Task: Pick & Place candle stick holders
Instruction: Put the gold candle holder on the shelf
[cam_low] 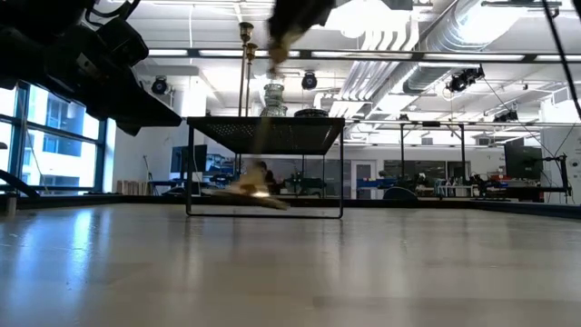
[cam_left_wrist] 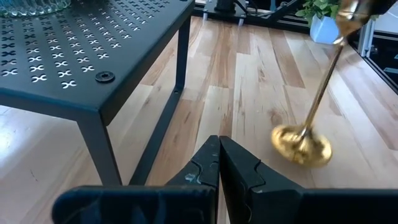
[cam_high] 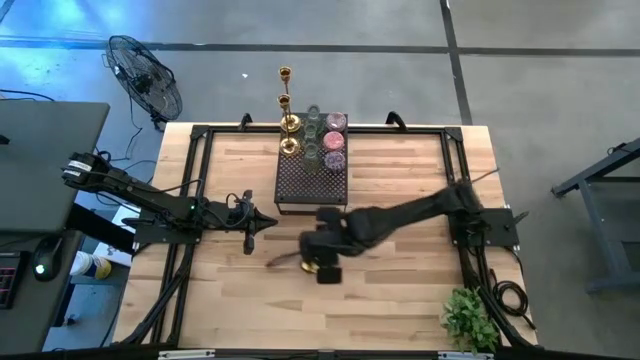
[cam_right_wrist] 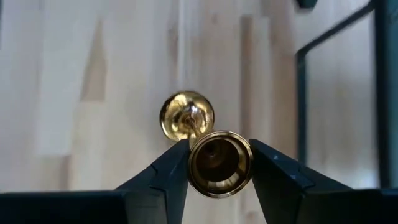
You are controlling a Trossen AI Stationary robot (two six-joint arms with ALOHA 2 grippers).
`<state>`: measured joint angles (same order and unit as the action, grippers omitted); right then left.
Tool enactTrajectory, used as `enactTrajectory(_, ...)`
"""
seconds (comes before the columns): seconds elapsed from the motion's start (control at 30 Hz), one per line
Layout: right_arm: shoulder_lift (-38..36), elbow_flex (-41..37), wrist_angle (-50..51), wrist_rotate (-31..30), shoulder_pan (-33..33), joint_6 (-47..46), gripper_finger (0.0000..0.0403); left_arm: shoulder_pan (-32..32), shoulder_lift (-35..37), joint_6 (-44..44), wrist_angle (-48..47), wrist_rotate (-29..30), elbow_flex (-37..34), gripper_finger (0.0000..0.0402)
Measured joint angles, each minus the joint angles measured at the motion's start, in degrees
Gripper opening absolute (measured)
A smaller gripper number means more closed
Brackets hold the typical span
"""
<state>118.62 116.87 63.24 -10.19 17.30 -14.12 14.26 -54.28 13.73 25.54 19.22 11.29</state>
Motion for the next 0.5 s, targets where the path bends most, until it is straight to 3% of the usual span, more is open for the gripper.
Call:
enactTrajectory(0.23,8.24,12.89,5.54,-0.77,-4.99,8.01,0.0148,0.0,0.0,-0.41,-0.04,-0.01,0.0,0.0002)
enactTrajectory(0.5,9.75,11.64,4.01,-1.79,-6.84,11.56,0.0149,0.0,-0.02,-0.41,0.01,-0.03,0.0,0.0002)
